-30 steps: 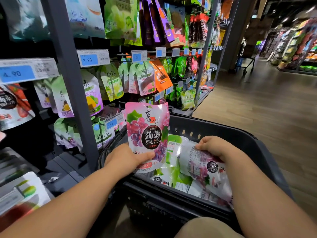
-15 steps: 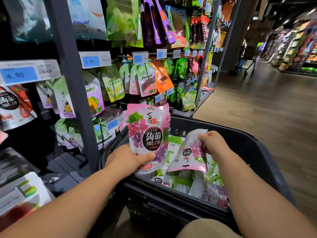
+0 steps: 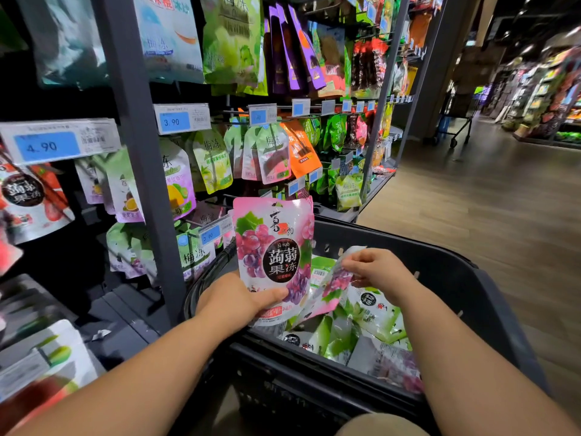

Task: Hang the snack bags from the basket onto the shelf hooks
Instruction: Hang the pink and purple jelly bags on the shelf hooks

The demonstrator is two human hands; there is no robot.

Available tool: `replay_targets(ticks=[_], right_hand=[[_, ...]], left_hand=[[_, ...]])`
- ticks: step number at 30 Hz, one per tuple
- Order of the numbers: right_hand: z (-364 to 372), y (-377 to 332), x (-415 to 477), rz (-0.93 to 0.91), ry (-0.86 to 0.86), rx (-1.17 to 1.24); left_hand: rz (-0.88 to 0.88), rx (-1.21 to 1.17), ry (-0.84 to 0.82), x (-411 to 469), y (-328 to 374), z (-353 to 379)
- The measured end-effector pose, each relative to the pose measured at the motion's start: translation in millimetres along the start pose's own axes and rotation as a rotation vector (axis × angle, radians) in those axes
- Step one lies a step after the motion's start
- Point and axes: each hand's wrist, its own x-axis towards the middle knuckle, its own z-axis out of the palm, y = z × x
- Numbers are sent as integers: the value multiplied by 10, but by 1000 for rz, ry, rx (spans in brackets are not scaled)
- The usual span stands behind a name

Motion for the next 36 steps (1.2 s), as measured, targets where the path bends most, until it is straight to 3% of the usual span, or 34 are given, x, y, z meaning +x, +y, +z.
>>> replay_targets(ticks=[6,11,15,17,22,27,33,36], right_hand=[[-74,27,27,-20,-246,-86],[52,-10,45,-147,13,-409],[18,9,88,-305,87,-704],[-18,28,100,-310,87,-721],[-25,98,91,-147,-11,-473],[-127,85,103,-161,37,-365],[-137,-51,55,-104,84,202],[14,-313,14,-132,136,361]], left_hand=[[20,-30,13,18,-21,13],[5,-45,19,11,-28,13],[32,-123,8,-17,-5,-10],[51,-177,17,-19,-6,-10],[35,-316,84,-63,42,-16],[-7,-426,171,-27,19,-40],[-60,-603,240,16,24,-169],[-59,-634,225,-47,74,-247]])
